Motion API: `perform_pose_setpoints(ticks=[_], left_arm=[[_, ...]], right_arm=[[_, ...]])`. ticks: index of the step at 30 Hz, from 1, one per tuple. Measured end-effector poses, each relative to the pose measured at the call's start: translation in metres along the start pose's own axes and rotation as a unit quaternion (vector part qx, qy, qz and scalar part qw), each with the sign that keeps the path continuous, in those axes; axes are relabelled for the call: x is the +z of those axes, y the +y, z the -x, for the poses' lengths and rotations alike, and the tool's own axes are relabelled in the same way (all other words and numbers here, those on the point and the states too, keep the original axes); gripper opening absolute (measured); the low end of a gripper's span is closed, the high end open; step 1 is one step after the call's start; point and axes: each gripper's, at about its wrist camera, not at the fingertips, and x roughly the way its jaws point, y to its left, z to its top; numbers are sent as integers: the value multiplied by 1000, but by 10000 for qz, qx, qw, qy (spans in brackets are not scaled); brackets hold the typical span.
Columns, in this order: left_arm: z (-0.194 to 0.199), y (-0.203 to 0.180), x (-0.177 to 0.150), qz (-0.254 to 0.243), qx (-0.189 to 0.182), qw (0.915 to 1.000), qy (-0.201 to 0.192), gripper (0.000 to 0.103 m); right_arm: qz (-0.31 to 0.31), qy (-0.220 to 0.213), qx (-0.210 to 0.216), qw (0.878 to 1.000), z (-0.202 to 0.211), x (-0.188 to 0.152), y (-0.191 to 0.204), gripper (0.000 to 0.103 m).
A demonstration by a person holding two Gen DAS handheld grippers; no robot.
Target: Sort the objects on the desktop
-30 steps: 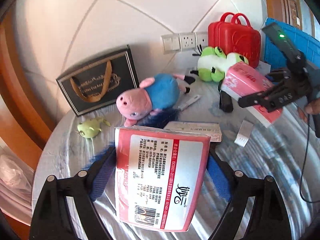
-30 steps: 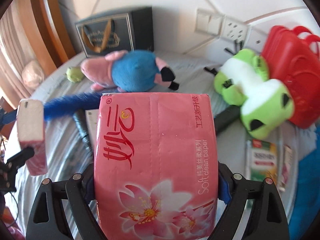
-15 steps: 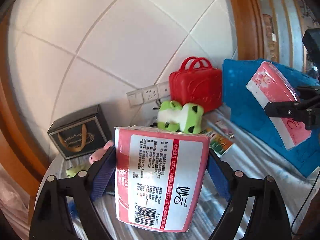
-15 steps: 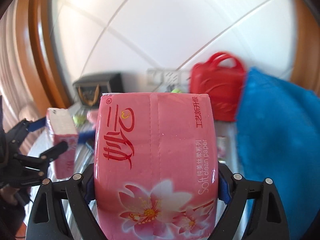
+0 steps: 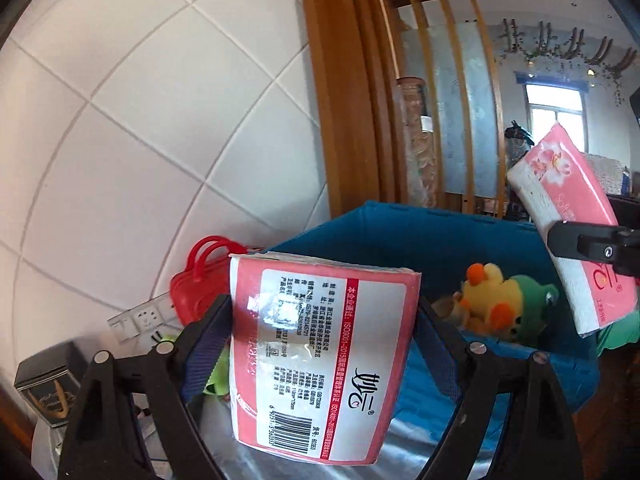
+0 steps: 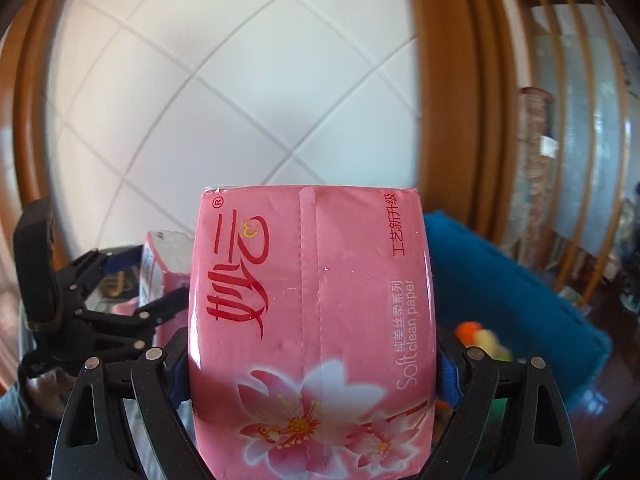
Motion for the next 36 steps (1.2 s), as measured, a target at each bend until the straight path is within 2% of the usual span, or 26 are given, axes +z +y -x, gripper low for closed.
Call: perform_pose_setpoints(ticks=[5,10,12,13,15,17,18,23,31,36], left_arm=[[-46,-64,48,-106,-205,9997,38,88],[-92,-113,79,-313,-80,9990,301,89],[-111,-132,92,-399,177,9979,488,90],[-121,-142,98,-500,517,9959,540,90],[-126,-151,106,-666,1030,9916,407,90],[-127,-157,117,-621,1255,9897,302,99],[-126,-158,120,-544,1285,9898,293,99],[-111,-161,115,-64,1504,9886,51,99],[-72,-155,81,474,1521,9870,-199,99],[-38,-152,59,571,1680,9831,-440,99]], right_arm=[[-159,150,-367,9991,-5,6,-75,90],[-333,377,-516,9974,-23,9,-142,90],[-525,493,-598,9956,-37,10,-167,92],[-631,569,-631,9944,-42,12,-182,93],[-851,625,-629,9924,-53,17,-202,103],[-976,444,-585,9925,-50,22,-214,103],[-1006,400,-566,9925,-50,28,-219,103],[-945,192,-319,9948,-39,33,-225,103],[-873,-27,13,9962,-18,16,-211,103],[-700,-151,248,9971,-3,7,-189,103]])
